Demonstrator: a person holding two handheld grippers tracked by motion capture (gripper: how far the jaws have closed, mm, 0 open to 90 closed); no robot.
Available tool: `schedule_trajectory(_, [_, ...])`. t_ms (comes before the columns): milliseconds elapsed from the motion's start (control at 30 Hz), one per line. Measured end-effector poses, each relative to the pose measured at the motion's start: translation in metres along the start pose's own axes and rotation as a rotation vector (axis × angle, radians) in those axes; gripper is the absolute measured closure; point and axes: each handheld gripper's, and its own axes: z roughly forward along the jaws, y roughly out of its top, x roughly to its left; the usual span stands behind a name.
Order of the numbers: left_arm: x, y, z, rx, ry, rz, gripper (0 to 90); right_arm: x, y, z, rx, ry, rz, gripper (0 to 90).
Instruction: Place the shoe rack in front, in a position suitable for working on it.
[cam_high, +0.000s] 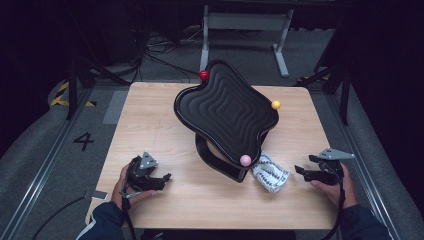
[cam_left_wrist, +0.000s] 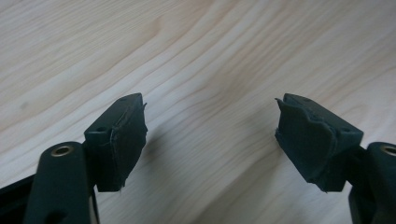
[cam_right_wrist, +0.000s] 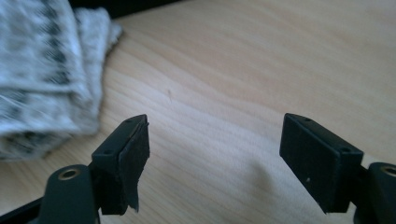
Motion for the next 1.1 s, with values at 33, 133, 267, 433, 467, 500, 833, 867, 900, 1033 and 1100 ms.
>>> schedule_trajectory(33, [-0.004, 0.003, 0.0, 0.0, -0.007, 0.01, 25.1, 0.004, 0.004, -0.004, -0.018, 0.01, -0.013, 26.7])
schedule_trajectory(133, [-0.02, 0.013, 0.003, -0.032, -0.035, 0.051, 27.1, 0.017, 0.012, -0.009, -0.043, 0.052, -0.055, 27.4])
schedule_trajectory(267, [-0.048, 0.028, 0.011, -0.054, -0.069, 0.117, 29.4, 0.038, 0.023, -0.011, -0.06, 0.096, -0.123, 28.9])
schedule_trajectory(433, [-0.092, 0.051, 0.024, -0.093, -0.142, 0.221, 30.9, 0.063, 0.036, -0.007, -0.079, 0.16, -0.191, 32.1])
schedule_trajectory(467, [-0.1, 0.056, 0.028, -0.098, -0.156, 0.242, 31.4, 0.069, 0.039, -0.004, -0.076, 0.172, -0.205, 32.6])
schedule_trajectory(500, [-0.107, 0.06, 0.031, -0.103, -0.164, 0.257, 31.8, 0.074, 0.04, -0.001, -0.068, 0.177, -0.218, 33.0])
schedule_trajectory(833, [-0.147, 0.09, 0.057, -0.159, -0.179, 0.333, 35.8, 0.095, 0.053, -0.001, -0.088, 0.219, -0.244, 34.2])
schedule_trajectory(867, [-0.149, 0.092, 0.06, -0.156, -0.177, 0.331, 36.5, 0.098, 0.053, 0.002, -0.073, 0.215, -0.253, 33.6])
schedule_trajectory(900, [-0.15, 0.092, 0.061, -0.151, -0.175, 0.329, 37.3, 0.1, 0.052, 0.007, -0.054, 0.216, -0.265, 32.7])
schedule_trajectory(1033, [-0.152, 0.097, 0.067, -0.19, -0.168, 0.324, 39.2, 0.102, 0.044, 0.026, 0.02, 0.214, -0.264, 28.6])
schedule_trajectory(1100, [-0.155, 0.099, 0.071, -0.204, -0.169, 0.323, 41.0, 0.1, 0.04, 0.034, 0.059, 0.197, -0.259, 27.1])
